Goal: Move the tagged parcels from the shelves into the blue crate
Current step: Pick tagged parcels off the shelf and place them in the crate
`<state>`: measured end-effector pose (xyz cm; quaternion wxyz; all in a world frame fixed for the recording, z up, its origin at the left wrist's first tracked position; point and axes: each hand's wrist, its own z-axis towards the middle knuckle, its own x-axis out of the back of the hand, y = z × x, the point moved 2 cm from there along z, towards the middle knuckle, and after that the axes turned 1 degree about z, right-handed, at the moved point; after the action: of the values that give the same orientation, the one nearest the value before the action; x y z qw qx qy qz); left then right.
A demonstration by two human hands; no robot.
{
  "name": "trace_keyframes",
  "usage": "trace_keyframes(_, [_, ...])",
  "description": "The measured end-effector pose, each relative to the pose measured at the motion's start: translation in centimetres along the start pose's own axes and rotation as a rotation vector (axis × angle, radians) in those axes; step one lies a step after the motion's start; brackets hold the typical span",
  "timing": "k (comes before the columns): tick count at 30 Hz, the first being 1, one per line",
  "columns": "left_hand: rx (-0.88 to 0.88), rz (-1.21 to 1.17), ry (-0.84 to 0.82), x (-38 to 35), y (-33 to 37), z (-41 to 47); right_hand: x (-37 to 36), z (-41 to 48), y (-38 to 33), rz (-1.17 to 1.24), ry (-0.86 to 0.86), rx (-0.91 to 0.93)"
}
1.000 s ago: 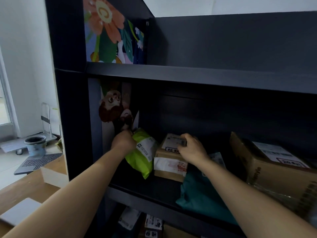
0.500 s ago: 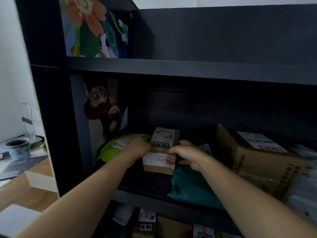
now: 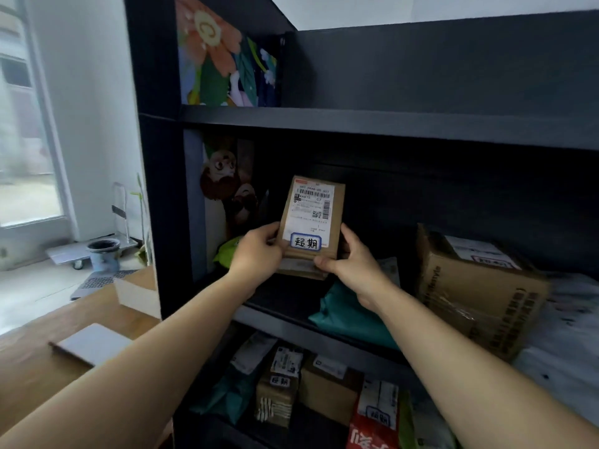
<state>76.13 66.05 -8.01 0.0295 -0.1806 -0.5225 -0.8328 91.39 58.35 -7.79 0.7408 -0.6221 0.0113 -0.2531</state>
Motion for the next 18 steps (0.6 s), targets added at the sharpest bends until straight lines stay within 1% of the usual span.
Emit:
trace_keyframes(10, [0.183,0.063,0.235,1.5,4.6,-13.8,1.2,-9.6,-1.8,-0.021,-0.256,0.108])
trace_keyframes(15, [0.307,0.092,0.354,3.6,5.7,-20.9,-0.3,-14.7,-2.4,0.008,-0.391,0.11])
trace_keyframes(18, [0.346,0.102,0.42,5.3,6.0,-25.2,-2.3,-17.7,-2.6,0.026,-0.468,0.126])
